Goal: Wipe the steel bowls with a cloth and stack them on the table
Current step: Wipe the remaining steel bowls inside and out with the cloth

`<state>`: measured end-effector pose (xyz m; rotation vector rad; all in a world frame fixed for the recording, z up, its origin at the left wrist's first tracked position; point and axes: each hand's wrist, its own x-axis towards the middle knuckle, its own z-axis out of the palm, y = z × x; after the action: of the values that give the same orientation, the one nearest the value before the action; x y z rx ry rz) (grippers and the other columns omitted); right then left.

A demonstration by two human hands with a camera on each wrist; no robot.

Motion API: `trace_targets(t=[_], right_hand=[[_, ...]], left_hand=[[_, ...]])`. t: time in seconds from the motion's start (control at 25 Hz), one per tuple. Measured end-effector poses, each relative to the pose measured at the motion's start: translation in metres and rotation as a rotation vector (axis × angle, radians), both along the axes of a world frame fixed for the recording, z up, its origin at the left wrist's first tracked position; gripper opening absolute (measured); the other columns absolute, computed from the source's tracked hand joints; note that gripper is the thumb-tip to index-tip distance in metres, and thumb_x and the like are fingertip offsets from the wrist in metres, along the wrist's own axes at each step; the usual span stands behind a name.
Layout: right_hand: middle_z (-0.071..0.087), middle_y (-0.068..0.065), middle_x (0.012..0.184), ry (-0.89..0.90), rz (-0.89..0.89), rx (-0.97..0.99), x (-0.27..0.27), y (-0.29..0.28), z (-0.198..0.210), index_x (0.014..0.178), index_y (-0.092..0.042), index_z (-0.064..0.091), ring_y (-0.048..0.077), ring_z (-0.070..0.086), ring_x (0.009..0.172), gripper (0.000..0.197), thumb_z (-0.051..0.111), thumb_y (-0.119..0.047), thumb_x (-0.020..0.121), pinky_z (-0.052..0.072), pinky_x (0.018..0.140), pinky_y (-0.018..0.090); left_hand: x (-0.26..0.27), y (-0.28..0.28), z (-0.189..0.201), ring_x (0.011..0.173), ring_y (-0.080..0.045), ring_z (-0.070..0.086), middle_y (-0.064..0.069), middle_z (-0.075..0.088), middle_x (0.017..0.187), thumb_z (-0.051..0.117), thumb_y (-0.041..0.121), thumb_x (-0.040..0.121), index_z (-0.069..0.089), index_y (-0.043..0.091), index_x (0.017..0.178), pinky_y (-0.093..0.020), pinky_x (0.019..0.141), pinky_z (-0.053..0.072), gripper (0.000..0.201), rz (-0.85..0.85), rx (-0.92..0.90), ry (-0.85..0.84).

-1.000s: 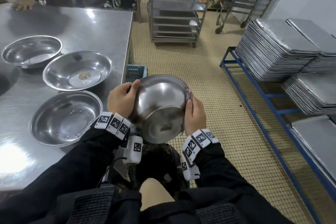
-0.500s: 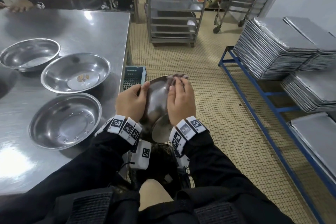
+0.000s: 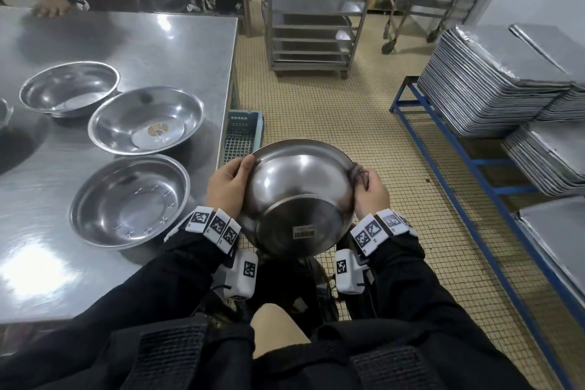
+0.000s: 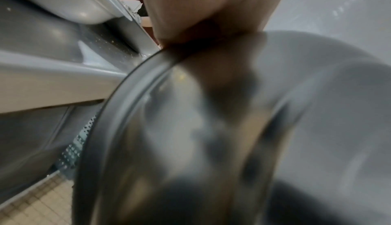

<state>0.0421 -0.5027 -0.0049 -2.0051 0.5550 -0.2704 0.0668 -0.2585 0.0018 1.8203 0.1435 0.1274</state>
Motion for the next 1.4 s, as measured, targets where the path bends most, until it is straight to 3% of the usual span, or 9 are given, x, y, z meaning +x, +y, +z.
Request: trace_targets(t=[0.24, 0.52, 0.68, 0.8, 0.88, 1.0, 1.08, 1.24, 1.4], right_hand=[[0.059, 0.000, 0.099, -0.223, 0.243, -0.508, -0.001, 0.025, 0.012, 0.097, -0.010, 0.061, 0.015, 0.043, 0.091, 0.011, 0.051, -0.011, 0.092, 0.033, 0.076, 0.024], [0.058, 0.007, 0.112, -0.280, 0.378, -0.508, 0.000, 0.046, 0.017, 0.112, -0.006, 0.059, 0.021, 0.051, 0.102, 0.022, 0.047, -0.013, 0.095, 0.044, 0.088, 0.029], [0.036, 0.009, 0.146, -0.323, 0.356, -0.539, -0.026, 0.057, 0.012, 0.132, -0.009, 0.049, 0.006, 0.037, 0.116, 0.037, 0.044, -0.018, 0.096, 0.033, 0.094, 0.007], [0.036, 0.012, 0.147, -0.380, 0.390, -0.600, -0.040, 0.076, 0.002, 0.138, -0.009, 0.042, 0.023, 0.033, 0.136, 0.046, 0.032, -0.030, 0.099, 0.041, 0.105, 0.041], [0.042, 0.011, 0.142, -0.386, 0.319, -0.570, -0.032, 0.077, 0.009, 0.135, -0.007, 0.045, 0.025, 0.034, 0.136, 0.048, 0.029, -0.034, 0.099, 0.041, 0.105, 0.044], [0.043, 0.010, 0.134, -0.310, 0.185, -0.413, -0.015, 0.062, 0.027, 0.124, -0.001, 0.053, 0.016, 0.046, 0.115, 0.041, 0.034, -0.028, 0.100, 0.042, 0.097, 0.024], [0.042, 0.009, 0.123, -0.210, 0.089, -0.236, -0.009, 0.045, 0.029, 0.112, 0.001, 0.057, 0.012, 0.047, 0.097, 0.033, 0.036, -0.022, 0.100, 0.046, 0.089, 0.024], [0.049, 0.005, 0.114, -0.250, 0.040, -0.193, -0.027, 0.049, 0.023, 0.121, -0.002, 0.053, 0.010, 0.049, 0.098, 0.030, 0.040, -0.019, 0.099, 0.039, 0.078, 0.000], [0.047, 0.005, 0.132, -0.499, 0.278, -0.437, -0.041, 0.091, 0.024, 0.125, -0.012, 0.051, 0.019, 0.043, 0.125, 0.035, 0.041, -0.026, 0.094, 0.043, 0.101, 0.035]], left_hand=[[-0.004, -0.013, 0.010, 0.094, -0.007, 0.062, 0.007, 0.066, 0.108, 0.057, 0.029, 0.094, 0.060, 0.023, 0.127, -0.022, 0.084, 0.050, 0.034, -0.258, 0.264, -0.150], [-0.005, -0.022, 0.013, 0.065, -0.021, 0.054, 0.003, 0.059, 0.065, 0.049, 0.046, 0.096, 0.059, 0.015, 0.073, -0.033, 0.056, 0.040, 0.040, -0.211, 0.724, -0.198], [0.000, -0.013, 0.018, 0.060, -0.022, 0.050, 0.003, 0.051, 0.058, 0.045, 0.045, 0.098, 0.048, 0.015, 0.064, -0.028, 0.048, 0.029, 0.045, -0.096, 0.656, -0.149], [0.002, -0.012, 0.023, 0.056, -0.022, 0.050, -0.001, 0.055, 0.057, 0.045, 0.047, 0.097, 0.052, 0.010, 0.065, -0.032, 0.050, 0.035, 0.049, -0.056, 0.607, -0.174], [-0.001, -0.012, 0.025, 0.055, -0.022, 0.053, -0.003, 0.058, 0.057, 0.048, 0.049, 0.096, 0.060, 0.008, 0.067, -0.037, 0.052, 0.040, 0.051, -0.066, 0.559, -0.199], [-0.006, -0.011, 0.027, 0.050, -0.017, 0.046, -0.008, 0.056, 0.054, 0.052, 0.047, 0.094, 0.060, 0.004, 0.065, -0.034, 0.051, 0.036, 0.053, -0.020, 0.384, -0.193], [-0.005, -0.006, 0.026, 0.051, -0.016, 0.042, -0.017, 0.056, 0.058, 0.053, 0.048, 0.094, 0.060, 0.000, 0.067, -0.034, 0.052, 0.033, 0.055, 0.015, 0.261, -0.188], [-0.002, 0.004, 0.022, 0.055, -0.031, 0.045, -0.021, 0.056, 0.062, 0.048, 0.063, 0.087, 0.060, 0.001, 0.069, -0.044, 0.055, 0.041, 0.065, 0.051, 0.155, -0.168], [-0.007, 0.001, 0.025, 0.050, -0.019, 0.042, -0.013, 0.055, 0.056, 0.050, 0.049, 0.095, 0.058, 0.004, 0.065, -0.035, 0.052, 0.035, 0.055, 0.056, 0.208, -0.159]])
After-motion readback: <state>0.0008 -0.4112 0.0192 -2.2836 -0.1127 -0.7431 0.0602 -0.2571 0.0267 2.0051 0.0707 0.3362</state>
